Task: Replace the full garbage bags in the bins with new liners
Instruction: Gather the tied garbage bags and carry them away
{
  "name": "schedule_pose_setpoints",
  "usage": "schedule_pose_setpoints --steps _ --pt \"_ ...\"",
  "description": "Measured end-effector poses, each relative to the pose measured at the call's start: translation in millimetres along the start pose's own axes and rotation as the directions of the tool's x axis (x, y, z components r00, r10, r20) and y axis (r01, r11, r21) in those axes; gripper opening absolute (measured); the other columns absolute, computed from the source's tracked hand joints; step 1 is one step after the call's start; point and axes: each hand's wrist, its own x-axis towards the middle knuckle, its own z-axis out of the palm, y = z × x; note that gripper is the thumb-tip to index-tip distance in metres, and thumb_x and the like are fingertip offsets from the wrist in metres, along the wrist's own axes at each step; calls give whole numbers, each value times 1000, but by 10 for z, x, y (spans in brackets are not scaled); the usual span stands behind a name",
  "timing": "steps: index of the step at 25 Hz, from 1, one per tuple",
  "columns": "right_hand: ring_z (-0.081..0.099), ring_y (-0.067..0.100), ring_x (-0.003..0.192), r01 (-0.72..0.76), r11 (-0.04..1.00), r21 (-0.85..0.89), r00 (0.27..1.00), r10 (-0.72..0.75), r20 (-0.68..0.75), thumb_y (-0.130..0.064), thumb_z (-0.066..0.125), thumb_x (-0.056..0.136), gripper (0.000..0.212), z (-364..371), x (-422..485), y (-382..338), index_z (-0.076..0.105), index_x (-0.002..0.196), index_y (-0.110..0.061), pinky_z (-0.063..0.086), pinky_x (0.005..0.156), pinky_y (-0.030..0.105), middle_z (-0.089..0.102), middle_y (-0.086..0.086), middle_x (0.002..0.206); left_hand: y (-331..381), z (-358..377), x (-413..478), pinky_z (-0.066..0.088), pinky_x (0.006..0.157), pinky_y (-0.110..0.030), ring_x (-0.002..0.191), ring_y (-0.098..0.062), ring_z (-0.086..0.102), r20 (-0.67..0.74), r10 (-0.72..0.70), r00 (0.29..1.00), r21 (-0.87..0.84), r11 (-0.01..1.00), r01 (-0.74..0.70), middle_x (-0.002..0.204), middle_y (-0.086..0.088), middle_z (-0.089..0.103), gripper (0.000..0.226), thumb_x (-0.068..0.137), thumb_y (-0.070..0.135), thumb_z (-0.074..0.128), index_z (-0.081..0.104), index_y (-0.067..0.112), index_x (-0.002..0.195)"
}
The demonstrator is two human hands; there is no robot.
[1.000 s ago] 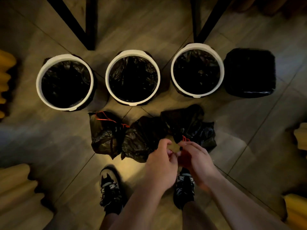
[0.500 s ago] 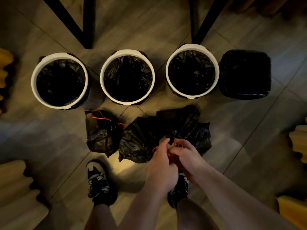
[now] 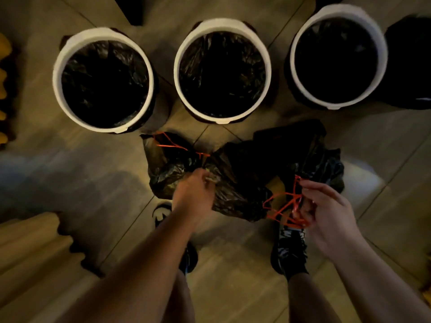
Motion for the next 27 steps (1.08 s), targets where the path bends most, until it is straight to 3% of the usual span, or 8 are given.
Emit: schedule_pose_setpoints --steps 3,6,10,13,18,22,24,27 --pt "61 19 56 4 990 -138 1000 -4 -1 -5 56 104 22 0 27 204 75 98 -12 56 47 27 63 11 71 -187 126 680 49 95 -46 121 -31 55 -34 169 985 343 928 -147 129 -5 65 37 97 39 56 65 26 130" --pt "55 17 54 -44 992 -115 999 42 -23 -4 57 103 18 0 228 369 75 100 -6 53 51 33 57 10 68 -207 346 1334 38 104 -51 132 -32 43 34 292 956 574 777 -258 140 -2 58 44 93 42 58 59 27 134" --pt "60 28 65 -64 983 -172 998 59 -32 -4 55 104 22 -1 444 456 75 98 -10 52 63 46 62 20 83 -293 557 1739 29 109 -60 131 -34 47 119 175 977 715 668 -207 134 -4 64 33 92 33 55 61 31 124" --pt "62 39 89 -40 983 -180 999 35 -27 -5 56 103 24 -27 503 433 77 96 -14 53 73 54 65 33 99 -426 497 1683 35 102 -57 116 -34 58 45 243 969 655 725 -213 112 -6 72 19 93 34 57 64 28 110" --pt "53 36 84 -43 980 -194 999 48 21 -5 57 103 27 -29 487 410 78 90 -16 46 73 50 58 24 89 -583 198 1312 45 81 -40 97 -28 64 12 407 913 342 857 -386 96 -3 69 18 88 27 66 63 26 106" --pt "57 25 60 -23 983 -183 1000 25 9 -8 61 100 19 -4 452 404 77 89 -10 48 51 32 55 19 73 -757 67 1157 54 73 -34 82 -20 69 -289 88 953 -50 993 -107 90 3 71 19 104 33 50 62 33 119" --pt "50 15 43 -9 985 -171 1000 7 -9 -4 58 100 24 22 456 435 75 84 -9 42 41 21 53 8 57 -864 22 1182 58 84 -43 94 -26 70 -335 -82 939 -120 992 44 105 -4 71 32 108 41 40 61 31 131" --pt "40 11 34 -5 978 -208 1000 -1 -29 3 49 105 24 57 427 461 67 91 -1 33 36 16 46 3 47 -987 -11 1171 46 99 -43 114 -39 59 -354 -148 923 -123 986 111 131 -20 58 48 110 45 34 60 21 142"
